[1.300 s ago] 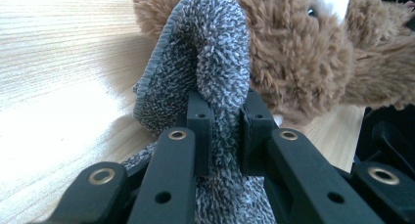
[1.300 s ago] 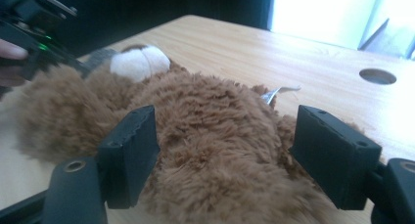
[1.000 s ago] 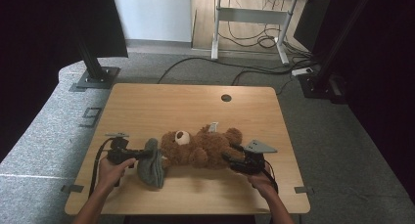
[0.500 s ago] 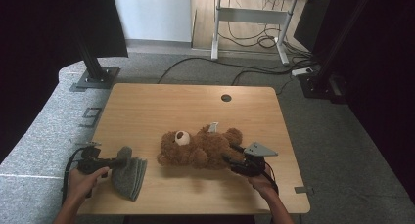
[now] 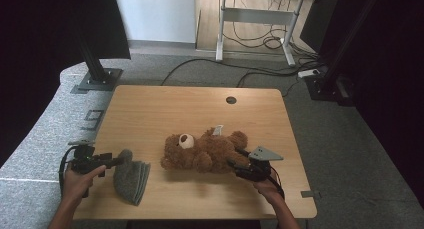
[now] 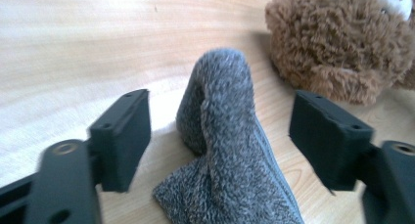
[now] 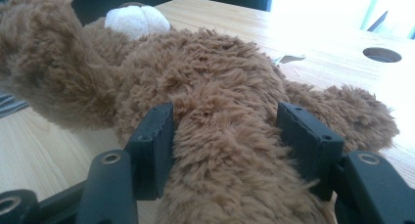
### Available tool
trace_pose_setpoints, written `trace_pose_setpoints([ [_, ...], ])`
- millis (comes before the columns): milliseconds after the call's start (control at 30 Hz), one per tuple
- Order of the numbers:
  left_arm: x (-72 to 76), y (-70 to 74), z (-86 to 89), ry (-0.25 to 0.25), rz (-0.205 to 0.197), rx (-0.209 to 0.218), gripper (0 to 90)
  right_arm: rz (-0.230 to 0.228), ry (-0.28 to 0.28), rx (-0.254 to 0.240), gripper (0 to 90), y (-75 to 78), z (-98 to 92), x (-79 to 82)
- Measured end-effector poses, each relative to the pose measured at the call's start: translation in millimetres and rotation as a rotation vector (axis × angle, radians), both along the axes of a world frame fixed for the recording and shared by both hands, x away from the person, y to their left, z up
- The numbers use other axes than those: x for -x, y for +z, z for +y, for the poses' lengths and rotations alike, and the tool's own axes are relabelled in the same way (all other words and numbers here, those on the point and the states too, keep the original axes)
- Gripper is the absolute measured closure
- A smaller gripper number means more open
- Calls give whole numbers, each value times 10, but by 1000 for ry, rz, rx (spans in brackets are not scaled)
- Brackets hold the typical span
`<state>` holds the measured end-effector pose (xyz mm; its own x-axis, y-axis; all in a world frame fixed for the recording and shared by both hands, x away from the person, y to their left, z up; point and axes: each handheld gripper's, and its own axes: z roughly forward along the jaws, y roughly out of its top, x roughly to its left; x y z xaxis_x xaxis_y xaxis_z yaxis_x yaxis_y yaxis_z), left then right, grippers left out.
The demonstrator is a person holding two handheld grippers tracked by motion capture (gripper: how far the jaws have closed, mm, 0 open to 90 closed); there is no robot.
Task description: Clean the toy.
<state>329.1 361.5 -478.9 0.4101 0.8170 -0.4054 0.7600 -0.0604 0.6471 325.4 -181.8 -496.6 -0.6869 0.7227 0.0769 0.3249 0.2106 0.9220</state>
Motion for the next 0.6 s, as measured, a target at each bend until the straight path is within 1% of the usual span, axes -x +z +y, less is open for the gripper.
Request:
trace_pose_setpoints([
  [33, 4, 34, -20, 1, -11, -7, 217, -1, -1, -1, 402, 0, 1, 1],
  [100, 27, 129, -94, -5, -49, -8, 215, -2, 0, 2, 402, 1, 2, 4],
  [167, 44, 260, -243, -44, -82, 4, 223, -3, 0, 3, 402, -1, 3, 5],
  [233, 40, 361, -385, -82, -105, 11, 226, -2, 0, 3, 402, -2, 4, 3],
  [333, -30, 493, -672, -150, -122, 28, 234, -4, 1, 6, 402, -2, 7, 6],
  [400, -90, 516, -831, -177, -120, 21, 238, -6, 1, 7, 402, -3, 7, 8],
  [467, -163, 495, -1005, -200, -106, 19, 240, -8, 2, 6, 402, -4, 11, 10],
  [533, -230, 431, -1179, -227, -82, 9, 241, -9, 3, 7, 402, -5, 16, 13],
  [567, -291, 333, -1355, -258, -53, -1, 240, -10, 3, 8, 402, -6, 17, 14],
  [600, -291, 333, -1355, -258, -53, -1, 239, -10, 3, 8, 402, -6, 17, 14],
])
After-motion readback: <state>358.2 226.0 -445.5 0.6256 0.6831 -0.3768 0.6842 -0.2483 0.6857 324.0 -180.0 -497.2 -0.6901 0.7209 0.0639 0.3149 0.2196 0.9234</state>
